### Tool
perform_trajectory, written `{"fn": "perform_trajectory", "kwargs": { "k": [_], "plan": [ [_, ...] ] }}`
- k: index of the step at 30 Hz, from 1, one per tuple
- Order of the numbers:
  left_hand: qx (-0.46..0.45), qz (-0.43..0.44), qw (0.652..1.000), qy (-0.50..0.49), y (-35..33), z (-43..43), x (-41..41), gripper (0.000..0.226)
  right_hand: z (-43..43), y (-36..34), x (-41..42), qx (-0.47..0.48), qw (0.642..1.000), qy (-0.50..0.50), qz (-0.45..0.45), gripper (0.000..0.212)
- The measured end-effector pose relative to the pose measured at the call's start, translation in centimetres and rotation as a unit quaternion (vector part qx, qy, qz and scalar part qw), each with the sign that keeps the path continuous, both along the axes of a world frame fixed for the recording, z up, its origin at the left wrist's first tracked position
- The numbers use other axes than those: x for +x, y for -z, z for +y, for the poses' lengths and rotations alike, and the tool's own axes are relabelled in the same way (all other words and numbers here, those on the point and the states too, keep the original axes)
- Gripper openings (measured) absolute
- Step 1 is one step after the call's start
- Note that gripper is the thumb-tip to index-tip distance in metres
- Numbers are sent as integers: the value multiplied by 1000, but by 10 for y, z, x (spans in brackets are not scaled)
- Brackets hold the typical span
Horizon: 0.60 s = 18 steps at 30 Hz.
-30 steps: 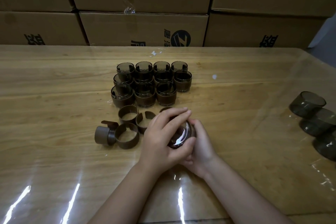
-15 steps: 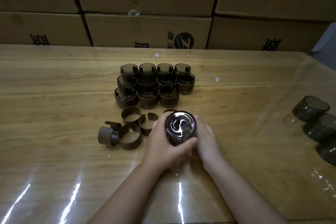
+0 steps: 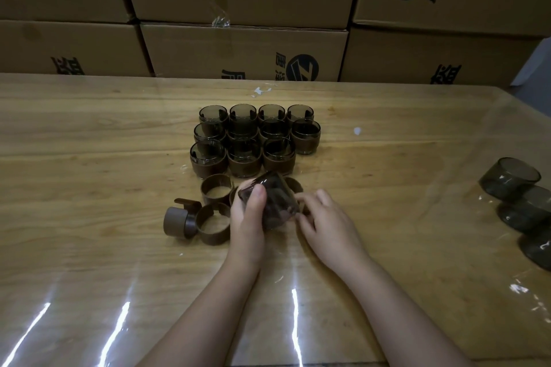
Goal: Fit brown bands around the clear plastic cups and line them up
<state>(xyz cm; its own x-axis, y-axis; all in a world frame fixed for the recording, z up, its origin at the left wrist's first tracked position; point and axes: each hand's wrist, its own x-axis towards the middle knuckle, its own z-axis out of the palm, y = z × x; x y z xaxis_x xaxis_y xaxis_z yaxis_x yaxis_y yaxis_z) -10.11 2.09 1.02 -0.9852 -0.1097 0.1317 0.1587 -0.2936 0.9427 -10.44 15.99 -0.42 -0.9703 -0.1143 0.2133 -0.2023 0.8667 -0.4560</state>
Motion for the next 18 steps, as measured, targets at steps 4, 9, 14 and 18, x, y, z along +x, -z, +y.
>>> {"fn": "perform_trajectory", "kwargs": {
  "k": [4,9,14,18],
  "plan": [
    [-82,22,996,37,2,-1,-1,78,2,0,0,-91,995,37,22,14],
    [-81,23,988,127,3,3,0,62,10,-10,-1,-291,941,120,122,21],
    [-50,-25,983,175,7,4,-3,68,15,-25,2,-437,885,69,144,20],
    [-47,-44,980,188,11,4,-7,65,15,-27,1,-520,845,82,95,25]
  ]
}}
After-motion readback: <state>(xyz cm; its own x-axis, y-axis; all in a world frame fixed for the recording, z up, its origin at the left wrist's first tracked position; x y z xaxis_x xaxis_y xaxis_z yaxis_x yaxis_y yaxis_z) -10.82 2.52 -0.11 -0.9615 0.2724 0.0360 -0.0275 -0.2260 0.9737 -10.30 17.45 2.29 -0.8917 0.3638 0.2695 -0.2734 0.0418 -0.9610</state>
